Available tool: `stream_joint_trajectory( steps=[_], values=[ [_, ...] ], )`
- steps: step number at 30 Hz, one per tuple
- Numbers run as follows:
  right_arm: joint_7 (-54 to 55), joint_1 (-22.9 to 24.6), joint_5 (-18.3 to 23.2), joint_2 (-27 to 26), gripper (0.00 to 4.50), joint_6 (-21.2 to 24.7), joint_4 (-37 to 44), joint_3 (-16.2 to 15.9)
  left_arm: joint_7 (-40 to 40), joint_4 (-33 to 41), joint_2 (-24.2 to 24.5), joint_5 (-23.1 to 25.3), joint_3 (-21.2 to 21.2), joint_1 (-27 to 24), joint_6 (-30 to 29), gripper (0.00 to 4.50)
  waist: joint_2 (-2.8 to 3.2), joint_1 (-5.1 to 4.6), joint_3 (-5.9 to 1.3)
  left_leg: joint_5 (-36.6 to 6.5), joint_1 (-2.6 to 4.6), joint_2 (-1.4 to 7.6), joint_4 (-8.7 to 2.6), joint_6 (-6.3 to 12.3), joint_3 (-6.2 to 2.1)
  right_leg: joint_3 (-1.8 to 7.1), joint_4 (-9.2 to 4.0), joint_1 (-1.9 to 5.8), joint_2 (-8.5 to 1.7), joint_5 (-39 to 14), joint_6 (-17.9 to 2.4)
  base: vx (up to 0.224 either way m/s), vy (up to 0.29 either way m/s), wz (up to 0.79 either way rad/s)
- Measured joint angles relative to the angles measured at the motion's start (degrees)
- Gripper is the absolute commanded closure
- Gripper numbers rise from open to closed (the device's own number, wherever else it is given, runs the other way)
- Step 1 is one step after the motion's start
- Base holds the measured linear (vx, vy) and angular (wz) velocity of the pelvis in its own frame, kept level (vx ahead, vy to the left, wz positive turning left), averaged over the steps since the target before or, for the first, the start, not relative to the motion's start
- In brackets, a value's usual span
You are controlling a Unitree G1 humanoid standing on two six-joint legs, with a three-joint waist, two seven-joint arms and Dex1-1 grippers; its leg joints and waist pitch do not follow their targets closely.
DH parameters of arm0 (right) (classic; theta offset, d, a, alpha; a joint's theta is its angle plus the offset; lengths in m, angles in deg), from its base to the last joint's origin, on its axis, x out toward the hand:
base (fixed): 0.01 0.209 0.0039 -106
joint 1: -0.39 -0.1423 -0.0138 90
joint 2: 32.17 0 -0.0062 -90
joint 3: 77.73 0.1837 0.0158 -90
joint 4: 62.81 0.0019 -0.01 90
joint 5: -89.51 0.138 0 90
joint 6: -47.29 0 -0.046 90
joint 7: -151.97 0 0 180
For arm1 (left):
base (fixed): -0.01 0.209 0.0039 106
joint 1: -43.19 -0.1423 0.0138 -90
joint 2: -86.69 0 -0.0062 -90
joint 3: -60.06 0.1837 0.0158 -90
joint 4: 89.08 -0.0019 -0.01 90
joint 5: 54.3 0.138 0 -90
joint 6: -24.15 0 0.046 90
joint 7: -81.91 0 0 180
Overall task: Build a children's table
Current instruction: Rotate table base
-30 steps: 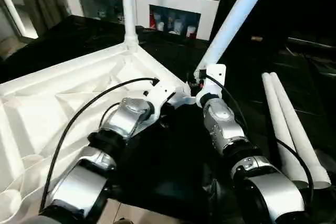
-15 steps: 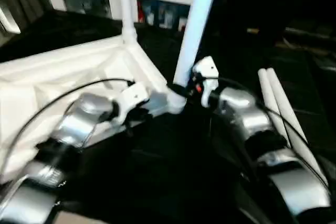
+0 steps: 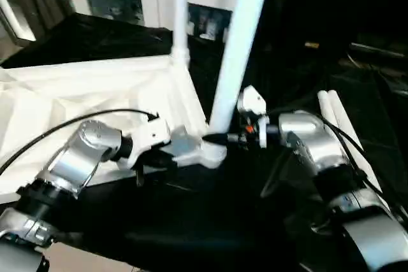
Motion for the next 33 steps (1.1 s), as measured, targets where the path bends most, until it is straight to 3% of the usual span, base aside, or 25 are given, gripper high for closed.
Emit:
stream_joint_trajectory(
  steps=[5,12,18,23,26,33],
  values=[
    [2.26,0.53,0.0,-0.94,2.64,-1.11,-0.44,0.09,-0.02,-0.15,0.28,0.26,-0.03,-0.04,-0.02,4.5,-0.24,-0.08,-0.17,0.08,0.06,0.0,-0.05,-0.11,-0.01,-0.01,0.08,0.01,0.0,0.01,0.0,0.0,0.0,0.0],
    [23.72,-0.12,0.0,-8.24,2.64,-2.04,-7.14,4.53,-7.56,-4.69,-4.29,2.28,-1.61,1.53,-2.44,4.5,-0.41,-0.77,-0.32,0.43,0.73,0.05,-0.06,-0.69,-0.06,-0.02,0.27,0.18,0.0,-0.24,0.47,0.0,0.0,0.0],
    [43.85,-2.67,0.3,-13.76,2.64,-0.51,-11.96,9.02,-17.51,-8.72,-11.72,4.64,-2.36,4.47,-7.18,4.5,-0.37,-0.4,-0.33,0.43,0.91,0.03,-0.09,-0.7,-0.15,-0.07,0.07,0.11,0.0,-0.26,0.52,0.0,0.0,0.0],
    [58.26,-5.48,-0.12,-16.25,2.64,-0.53,-16.63,12.23,-28.55,-12.11,-21.3,6.98,-2.67,7.09,-12.2,4.5,-0.36,-0.05,-0.39,0.42,1.04,-0.04,-0.07,-0.68,-0.17,-0.07,-0.49,0.08,-0.01,-0.28,0.54,0.0,0.0,0.0],
    [61.29,-6.13,-0.6,-16.9,2.64,-0.53,-17.64,12.81,-31.11,-12.6,-23.85,7.45,-2.5,7.35,-13.01,4.5,-0.33,0.03,-0.45,0.41,0.88,-0.08,-0.12,-0.67,-0.18,-0.1,-1.07,0.21,-0.05,-0.3,0.58,0.0,0.0,0.0],
    [63.41,-6.75,-1.62,-17.48,2.64,-0.58,-18.33,12.81,-31.96,-13.75,-24.34,7.74,-2.36,8.14,-13.1,4.5,-0.33,0.02,-0.51,0.41,0.77,-0.17,-0.17,-0.66,-0.17,-0.02,-1.34,0.21,-0.07,-0.3,0.58,0.0,0.0,0.0]
  ],
)
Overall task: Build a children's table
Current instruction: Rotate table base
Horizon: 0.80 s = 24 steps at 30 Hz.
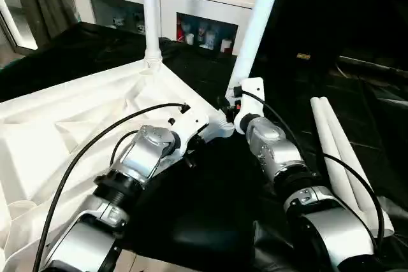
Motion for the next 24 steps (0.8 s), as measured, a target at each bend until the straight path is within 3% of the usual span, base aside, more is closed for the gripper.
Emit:
stream_joint_trajectory(
  steps=[19,20,24],
  values=[
    [-0.14,-1.69,-1.66,-0.67,2.64,-1.29,-2.26,0.48,-0.15,-0.05,0.72,0.06,-0.58,0.07,0.17,4.5,0.35,-0.13,0.24,-0.01,0.0,0.0,-0.18,0.01,-0.08,-0.14,-0.17,-0.21,0.0,-0.18,0.3,0.0,0.0,0.0],
    [-0.32,-1.73,-1.66,-0.67,2.08,-1.29,-2.26,0.58,-0.1,-0.05,0.78,0.05,-0.65,0.08,0.18,4.5,0.42,-0.13,0.28,-0.01,0.0,0.0,-0.21,0.01,-0.09,-0.16,-0.25,-0.2,0.0,-0.18,0.31,0.0,0.0,0.0],
    [-1.42,-0.88,-1.68,-0.69,1.85,-1.26,-4.07,1.02,0.37,0.13,0.96,-0.13,-0.99,0.22,0.51,4.5,0.6,-0.09,0.44,-0.01,-0.22,0.0,-0.66,0.01,-0.1,-0.31,-1.0,-0.23,0.0,-0.18,0.31,0.0,0.0,0.0]
  ],
)
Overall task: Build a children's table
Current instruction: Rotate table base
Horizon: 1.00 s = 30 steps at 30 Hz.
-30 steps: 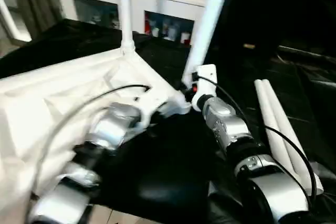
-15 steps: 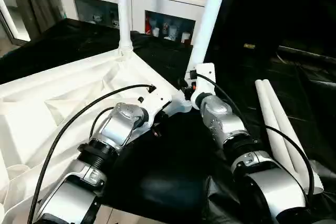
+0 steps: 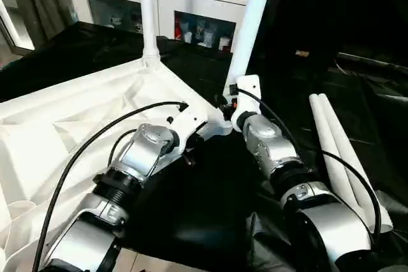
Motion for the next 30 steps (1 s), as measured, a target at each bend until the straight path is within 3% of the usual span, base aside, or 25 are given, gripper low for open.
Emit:
stream_joint_trajectory(
  steps=[2,6,14,18,22,24,26,30],
  values=[
    [-0.02,-0.39,-0.12,0.08,1.45,-0.02,-0.03,0.11,0.07,0.11,0.02,-0.01,-0.16,0.19,0.23,4.5,0.17,-0.04,0.11,0.0,-0.1,-0.05,0.01,0.0,0.08,0.11,-0.08,0.02,-0.01,0.0,0.0,0.0,0.0,0.0],
    [-0.12,-0.15,-0.25,0.29,1.16,0.15,-0.62,0.12,0.52,0.3,-0.02,-0.02,-0.25,0.43,0.58,4.5,0.19,0.11,0.12,0.02,-0.63,-0.02,-0.01,0.01,0.16,0.17,0.08,-0.09,-0.01,0.18,-0.12,0.0,0.0,0.0],
    [-5.23,1.56,-1.49,1.65,0.48,0.2,0.74,-0.86,1.44,0.44,0.45,-0.07,-0.54,0.93,1.98,4.5,0.57,0.51,0.4,0.24,-0.82,0.08,-0.05,0.21,0.35,0.25,0.27,-0.29,-0.03,2.15,-0.06,0.0,0.0,0.0],
    [-10.83,5.11,-0.87,3.93,0.13,1.41,7.87,-1.77,3.77,1.15,1.81,-1.0,-0.65,0.94,3.82,4.5,0.59,1.29,0.41,0.83,-1.28,0.2,0.07,0.27,0.37,0.29,1.27,-1.05,-0.02,2.34,-0.04,0.029,-0.012,0.01],
    [-19.03,10.29,1.84,9.64,0.13,9.34,22.78,-4.29,8.51,4.28,4.57,-2.28,-0.6,-0.45,6.68,4.5,0.63,1.61,0.43,0.95,-2.39,0.27,0.23,0.77,0.29,0.33,2.02,-2.12,0.09,1.88,-0.39,0.014,-0.006,0.01],
    [-23.29,11.97,3.08,12.98,0.13,12.2,27.93,-5.15,11.21,5.22,6.33,-3.14,-0.7,-1.57,8.79,4.5,0.64,1.58,0.43,0.82,-2.66,0.34,0.49,1.0,0.19,0.32,2.14,-2.26,0.16,1.78,-0.41,0.0,0.0,0.0],
    [-32.61,16.48,4.59,18.98,0.13,11.99,37.88,-8.7,15.32,7.26,8.32,-4.0,-0.58,-3.7,11.8,4.5,0.7,1.65,0.42,0.73,-2.75,0.35,0.62,1.15,0.17,0.3,2.09,-2.25,0.16,1.73,-0.42,0.0,0.0,0.0],
    [-40.47,21.05,5.42,23.49,0.13,11.0,43.84,-9.65,19.55,8.66,10.36,-4.6,-0.59,-5.87,14.28,4.5,0.99,1.5,0.51,0.72,-2.62,0.36,0.91,1.12,0.24,0.36,2.08,-2.0,0.07,1.77,-0.37,-0.028,0.003,0.0]
  ],
)
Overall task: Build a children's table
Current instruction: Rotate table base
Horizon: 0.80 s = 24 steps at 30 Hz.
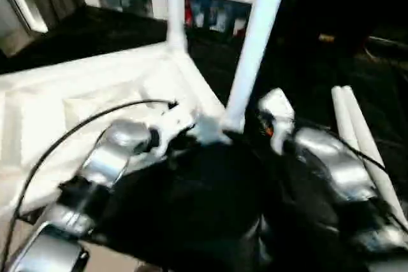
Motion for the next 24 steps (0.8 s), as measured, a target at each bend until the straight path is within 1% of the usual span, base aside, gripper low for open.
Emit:
stream_joint_trajectory(
  steps=[2,7,10,19,22,23,24],
  values=[
    [-2.0,2.02,0.11,0.95,0.13,-0.18,2.47,-0.21,1.8,0.76,0.97,-0.42,0.29,-1.3,1.31,4.5,0.14,-0.19,-0.01,0.02,0.13,0.04,0.25,-0.04,0.03,0.05,0.1,0.18,-0.02,0.12,0.17,-0.056,0.004,-0.01],
    [-5.92,5.14,1.4,4.26,0.13,2.21,7.14,-2.35,8.51,4.03,4.61,-2.8,1.23,-4.05,1.91,4.5,0.15,0.06,0.0,-0.01,0.5,0.11,0.35,-0.57,0.03,0.04,0.31,0.47,-0.02,0.16,0.2,-0.01,0.001,0.0],
    [-6.97,5.37,1.18,4.05,0.13,1.96,7.13,-3.41,10.57,5.0,5.45,-3.13,1.48,-4.74,2.42,4.5,0.12,0.24,0.01,0.05,0.5,0.14,0.41,-0.61,0.03,0.02,0.38,0.52,-0.02,0.16,0.2,0.0,0.0,0.0],
    [-6.3,5.4,1.45,2.34,0.13,2.32,5.36,-3.23,10.92,5.42,5.75,-3.2,1.35,-5.07,2.37,4.5,0.06,0.2,0.01,0.23,0.47,0.15,0.57,-0.32,0.03,0.01,0.56,0.53,-0.05,0.15,0.2,0.0,0.0,0.0],
    [-5.44,5.4,1.51,0.74,0.13,2.21,4.35,-3.19,10.91,5.63,5.98,-3.2,1.12,-5.29,2.31,4.5,0.07,0.13,0.01,0.23,0.48,0.17,0.68,-0.32,0.03,0.01,0.68,0.53,-0.05,0.15,0.2,0.0,0.0,0.0],
    [-5.23,5.4,1.68,0.44,0.29,2.17,4.03,-3.19,10.91,5.63,5.99,-3.2,1.12,-5.32,2.3,4.5,0.06,0.13,0.01,0.23,0.48,0.17,0.71,-0.32,0.03,0.01,0.72,0.53,-0.05,0.15,0.2,0.0,0.0,0.0],
    [-5.17,5.4,1.83,0.32,0.29,2.16,3.78,-3.19,10.92,5.68,5.98,-3.2,1.12,-5.36,2.3,4.5,0.07,0.14,0.01,0.23,0.48,0.17,0.76,-0.32,0.02,0.01,0.76,0.53,-0.05,0.15,0.2,0.0,0.0,0.0]
  ],
)
